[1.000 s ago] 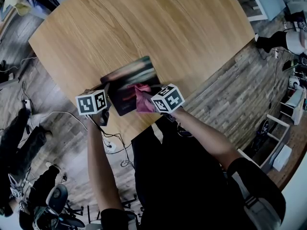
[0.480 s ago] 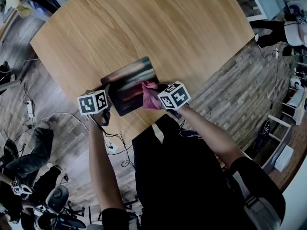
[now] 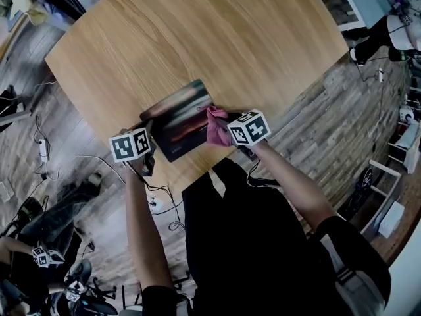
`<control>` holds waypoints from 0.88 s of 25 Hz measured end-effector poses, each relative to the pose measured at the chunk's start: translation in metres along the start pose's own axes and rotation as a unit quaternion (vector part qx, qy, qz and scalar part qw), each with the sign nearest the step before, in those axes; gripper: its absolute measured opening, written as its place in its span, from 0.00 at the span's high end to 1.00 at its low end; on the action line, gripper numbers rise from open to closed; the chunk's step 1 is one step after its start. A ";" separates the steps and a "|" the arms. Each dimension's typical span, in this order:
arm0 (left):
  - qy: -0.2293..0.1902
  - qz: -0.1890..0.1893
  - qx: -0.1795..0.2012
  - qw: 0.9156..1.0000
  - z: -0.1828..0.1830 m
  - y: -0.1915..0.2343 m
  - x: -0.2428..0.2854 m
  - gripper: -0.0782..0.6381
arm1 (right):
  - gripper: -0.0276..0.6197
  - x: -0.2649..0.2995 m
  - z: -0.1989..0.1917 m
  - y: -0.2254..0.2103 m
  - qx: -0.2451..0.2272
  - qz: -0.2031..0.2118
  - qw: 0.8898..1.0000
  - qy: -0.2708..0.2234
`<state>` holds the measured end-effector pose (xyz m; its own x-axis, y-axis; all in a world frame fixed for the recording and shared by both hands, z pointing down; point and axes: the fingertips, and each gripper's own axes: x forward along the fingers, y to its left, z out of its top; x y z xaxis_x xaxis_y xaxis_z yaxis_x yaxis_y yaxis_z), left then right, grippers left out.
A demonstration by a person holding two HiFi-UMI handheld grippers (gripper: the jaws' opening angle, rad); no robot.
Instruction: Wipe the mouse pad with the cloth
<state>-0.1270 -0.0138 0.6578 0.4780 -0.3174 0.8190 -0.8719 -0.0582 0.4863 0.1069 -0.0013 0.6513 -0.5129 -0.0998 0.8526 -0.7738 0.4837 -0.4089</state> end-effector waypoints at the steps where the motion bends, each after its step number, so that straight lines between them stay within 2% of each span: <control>1: -0.001 0.001 -0.001 1.000 -0.002 0.000 0.000 0.86 | 0.86 -0.001 -0.001 -0.002 -0.001 -0.003 1.000 -0.001; 14: -0.005 0.015 -0.013 1.000 -0.015 0.000 -0.003 0.86 | 0.86 -0.013 -0.003 -0.031 -0.008 -0.045 0.999 -0.003; 17: -0.009 0.017 -0.015 1.000 -0.015 0.002 -0.003 0.86 | 0.86 -0.016 -0.003 -0.040 0.003 -0.051 0.999 -0.006; 22: -0.019 0.019 -0.026 0.999 -0.013 0.002 -0.003 0.86 | 0.86 -0.026 0.010 -0.041 -0.016 -0.068 0.997 -0.035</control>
<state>-0.1286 -0.0004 0.6606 0.4385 -0.3546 0.8258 -0.8826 0.0037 0.4702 0.1482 -0.0268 0.6425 -0.4296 -0.2257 0.8744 -0.8265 0.4885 -0.2799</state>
